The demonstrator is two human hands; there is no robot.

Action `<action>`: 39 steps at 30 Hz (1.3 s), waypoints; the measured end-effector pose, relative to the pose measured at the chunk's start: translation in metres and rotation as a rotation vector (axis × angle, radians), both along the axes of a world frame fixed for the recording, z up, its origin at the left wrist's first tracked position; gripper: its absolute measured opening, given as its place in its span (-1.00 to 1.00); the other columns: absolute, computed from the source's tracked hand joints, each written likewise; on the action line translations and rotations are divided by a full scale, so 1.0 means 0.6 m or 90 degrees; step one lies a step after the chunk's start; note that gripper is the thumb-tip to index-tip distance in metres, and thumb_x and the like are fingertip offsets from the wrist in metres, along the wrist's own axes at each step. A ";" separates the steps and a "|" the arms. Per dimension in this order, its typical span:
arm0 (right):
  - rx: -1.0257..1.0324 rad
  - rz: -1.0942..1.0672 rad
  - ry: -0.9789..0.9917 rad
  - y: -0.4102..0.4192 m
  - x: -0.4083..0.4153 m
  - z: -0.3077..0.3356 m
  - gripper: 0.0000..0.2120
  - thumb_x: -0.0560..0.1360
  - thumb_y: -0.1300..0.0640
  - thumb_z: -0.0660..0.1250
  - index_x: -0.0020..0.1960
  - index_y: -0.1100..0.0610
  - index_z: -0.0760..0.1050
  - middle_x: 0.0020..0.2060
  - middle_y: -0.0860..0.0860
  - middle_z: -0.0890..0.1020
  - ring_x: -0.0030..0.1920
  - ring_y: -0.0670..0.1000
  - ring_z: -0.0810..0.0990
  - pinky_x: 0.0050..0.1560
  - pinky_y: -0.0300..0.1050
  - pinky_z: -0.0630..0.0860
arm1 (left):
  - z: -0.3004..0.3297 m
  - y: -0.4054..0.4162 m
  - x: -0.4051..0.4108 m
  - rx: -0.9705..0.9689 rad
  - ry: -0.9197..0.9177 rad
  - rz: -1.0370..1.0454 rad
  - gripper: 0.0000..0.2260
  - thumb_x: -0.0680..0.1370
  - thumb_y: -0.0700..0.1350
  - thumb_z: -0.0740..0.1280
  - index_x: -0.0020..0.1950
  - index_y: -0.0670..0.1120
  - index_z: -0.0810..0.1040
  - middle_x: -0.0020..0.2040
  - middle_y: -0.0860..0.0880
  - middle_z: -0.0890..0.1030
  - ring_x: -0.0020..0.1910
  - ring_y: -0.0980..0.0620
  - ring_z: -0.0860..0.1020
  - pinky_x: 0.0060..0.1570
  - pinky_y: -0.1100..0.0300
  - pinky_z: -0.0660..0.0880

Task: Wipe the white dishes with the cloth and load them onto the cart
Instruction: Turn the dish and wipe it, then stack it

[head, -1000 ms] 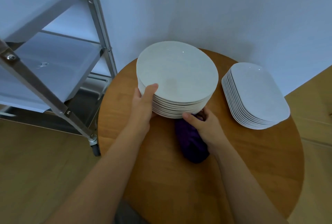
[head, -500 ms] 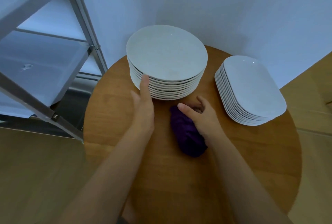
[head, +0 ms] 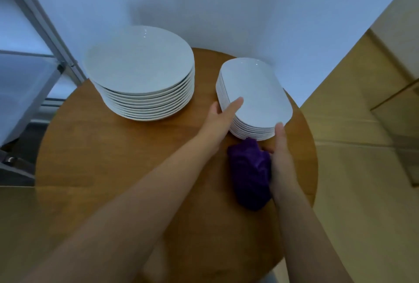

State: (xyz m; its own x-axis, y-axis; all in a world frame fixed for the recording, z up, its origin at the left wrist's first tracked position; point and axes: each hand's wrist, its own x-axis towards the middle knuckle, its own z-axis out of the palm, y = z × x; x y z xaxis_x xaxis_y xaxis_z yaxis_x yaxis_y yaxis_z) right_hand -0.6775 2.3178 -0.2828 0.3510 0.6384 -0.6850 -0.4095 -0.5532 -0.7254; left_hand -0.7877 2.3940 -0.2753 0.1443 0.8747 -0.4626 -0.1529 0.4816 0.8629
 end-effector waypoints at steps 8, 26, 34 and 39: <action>0.061 0.017 -0.041 0.044 0.022 -0.003 -0.45 0.38 -0.18 0.37 0.22 0.15 0.46 -0.03 0.06 0.65 -0.08 0.08 0.65 -0.25 -0.13 0.54 | 0.000 0.028 0.023 -0.028 0.025 0.038 -0.52 0.50 -0.20 0.32 0.40 -0.10 0.30 0.22 -0.09 0.52 0.09 -0.06 0.54 0.08 0.05 0.51; 0.024 0.246 -0.074 -0.104 0.025 -0.002 -0.64 0.40 -0.03 0.37 0.13 0.11 0.47 -0.01 0.09 0.65 -0.02 0.10 0.63 -0.09 -0.05 0.56 | 0.013 -0.170 -0.042 -0.104 0.018 0.096 -0.51 0.47 -0.21 0.37 0.37 -0.08 0.33 0.22 -0.05 0.51 0.15 -0.06 0.50 0.15 -0.02 0.51; 0.023 0.458 -0.128 -0.157 0.006 0.019 -0.74 0.46 -0.01 0.34 0.09 0.07 0.48 -0.04 0.07 0.67 -0.06 0.07 0.65 -0.14 -0.12 0.54 | 0.008 -0.330 -0.093 -0.115 -0.048 0.234 -0.25 0.40 -0.21 0.47 0.46 0.01 0.15 0.30 -0.01 0.42 0.26 -0.08 0.42 0.23 -0.10 0.46; 0.031 0.586 -0.231 -0.144 -0.029 0.028 -0.70 0.46 -0.12 0.33 0.04 0.07 0.54 -0.10 0.03 0.69 -0.09 0.04 0.67 -0.03 -0.08 0.57 | 0.019 -0.375 -0.114 -0.129 -0.033 0.292 -0.17 0.40 -0.10 0.49 0.49 0.08 0.02 0.36 0.01 0.35 0.33 -0.09 0.37 0.27 -0.14 0.40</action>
State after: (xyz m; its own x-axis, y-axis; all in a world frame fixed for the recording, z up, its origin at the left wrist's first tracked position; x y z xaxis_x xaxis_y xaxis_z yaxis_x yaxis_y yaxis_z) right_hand -0.6951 2.2313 -0.2659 -0.1127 0.7919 -0.6001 0.4165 -0.5107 -0.7521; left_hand -0.8559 2.1690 -0.2637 -0.2067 0.7469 -0.6320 -0.4280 0.5118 0.7449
